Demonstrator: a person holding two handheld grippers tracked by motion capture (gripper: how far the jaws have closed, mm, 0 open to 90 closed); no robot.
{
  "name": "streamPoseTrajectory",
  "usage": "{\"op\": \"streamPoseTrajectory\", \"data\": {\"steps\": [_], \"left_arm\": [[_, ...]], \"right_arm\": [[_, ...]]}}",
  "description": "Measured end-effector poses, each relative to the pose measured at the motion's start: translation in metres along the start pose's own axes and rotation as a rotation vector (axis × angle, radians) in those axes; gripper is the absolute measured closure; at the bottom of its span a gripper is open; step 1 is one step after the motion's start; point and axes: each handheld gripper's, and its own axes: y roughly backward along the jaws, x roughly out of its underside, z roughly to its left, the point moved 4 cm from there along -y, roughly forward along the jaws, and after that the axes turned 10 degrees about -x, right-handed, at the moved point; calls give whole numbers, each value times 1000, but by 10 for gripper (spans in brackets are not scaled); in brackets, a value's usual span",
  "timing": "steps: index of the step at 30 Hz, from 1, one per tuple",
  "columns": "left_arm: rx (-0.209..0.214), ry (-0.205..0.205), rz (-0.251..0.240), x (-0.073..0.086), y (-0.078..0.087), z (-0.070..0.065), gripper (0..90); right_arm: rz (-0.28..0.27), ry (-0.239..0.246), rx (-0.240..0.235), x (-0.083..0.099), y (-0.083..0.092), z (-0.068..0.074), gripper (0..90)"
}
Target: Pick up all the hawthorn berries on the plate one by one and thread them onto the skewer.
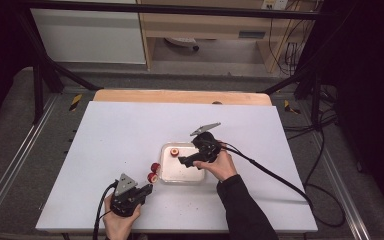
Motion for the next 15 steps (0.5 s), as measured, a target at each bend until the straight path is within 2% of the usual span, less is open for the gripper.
{"op": "streamPoseTrajectory", "data": {"steps": [2,9,15], "left_arm": [[4,3,1,0,-1,0,884],[7,-5,9,1,-2,0,884],[8,0,9,1,-3,1,884]], "right_arm": [[19,8,2,-3,-4,-1,131],[106,81,26,-10,-18,-9,152],[153,115,4,-17,-30,-11,163]]}}
